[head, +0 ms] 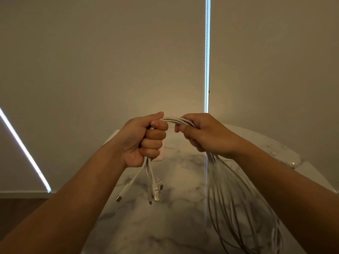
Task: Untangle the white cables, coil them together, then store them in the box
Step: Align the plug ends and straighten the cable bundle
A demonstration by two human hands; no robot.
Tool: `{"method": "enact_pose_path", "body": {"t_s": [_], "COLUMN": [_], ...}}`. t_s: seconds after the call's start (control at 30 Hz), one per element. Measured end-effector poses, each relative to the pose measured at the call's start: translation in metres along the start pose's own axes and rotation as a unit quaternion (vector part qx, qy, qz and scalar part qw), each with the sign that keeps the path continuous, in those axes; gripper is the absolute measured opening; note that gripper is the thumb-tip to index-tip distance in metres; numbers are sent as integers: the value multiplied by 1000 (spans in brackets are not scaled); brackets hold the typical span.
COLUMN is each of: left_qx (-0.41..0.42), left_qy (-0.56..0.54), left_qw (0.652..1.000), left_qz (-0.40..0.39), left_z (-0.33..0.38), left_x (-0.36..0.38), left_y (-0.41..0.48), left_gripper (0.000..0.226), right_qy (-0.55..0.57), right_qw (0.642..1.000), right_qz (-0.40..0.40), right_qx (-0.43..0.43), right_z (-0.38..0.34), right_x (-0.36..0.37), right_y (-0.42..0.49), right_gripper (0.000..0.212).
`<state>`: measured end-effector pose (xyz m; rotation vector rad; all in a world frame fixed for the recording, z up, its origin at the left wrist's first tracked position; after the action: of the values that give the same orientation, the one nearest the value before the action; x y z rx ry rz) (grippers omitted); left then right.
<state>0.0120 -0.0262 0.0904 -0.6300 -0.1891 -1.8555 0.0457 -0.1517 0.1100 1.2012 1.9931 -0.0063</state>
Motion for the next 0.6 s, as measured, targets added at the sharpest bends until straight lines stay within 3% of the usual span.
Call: {"method": "enact_pose_path", "body": {"t_s": [0.1, 0.17, 0.27, 0.37, 0.47, 0.6], "left_qx": [-5, -9, -10, -3, 8, 20], "left_qy": [2, -5, -34, -41, -42, -59], "left_qw": [1000, 1000, 998, 999, 999, 998], "left_qz": [-7, -21, -51, -19, 2, 0], "left_z": [-1, -1, 3, 4, 0, 5], "left_x": [2, -1, -2, -8, -9, -10], "left_y": [0, 0, -1, 1, 3, 3], "left_gripper": [39, 41, 42, 42, 40, 41], "right_qy": [133, 243, 365, 367, 310, 242], "right_qw": [987, 958, 911, 907, 928, 962], "right_qz": [-85, -147, -169, -161, -118, -38], "right_qx": [29, 49, 89, 132, 169, 119], "right_z": [9, 12, 22, 32, 37, 35], "right_x": [5, 9, 15, 23, 24, 21], "right_y": [-2, -6, -14, -16, -15, -16], "right_gripper": [21, 26, 31, 35, 38, 35]}}
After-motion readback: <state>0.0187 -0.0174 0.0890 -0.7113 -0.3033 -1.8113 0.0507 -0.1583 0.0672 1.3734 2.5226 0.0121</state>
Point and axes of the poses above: each hand's wrist, its own y-axis towards the middle knuckle, its own x-axis out of the palm, z = x × y, the point moved 7 cm from there along y, towards the middle knuckle, and after that the axes turned 10 degrees about -y, right-handed, at the moved point
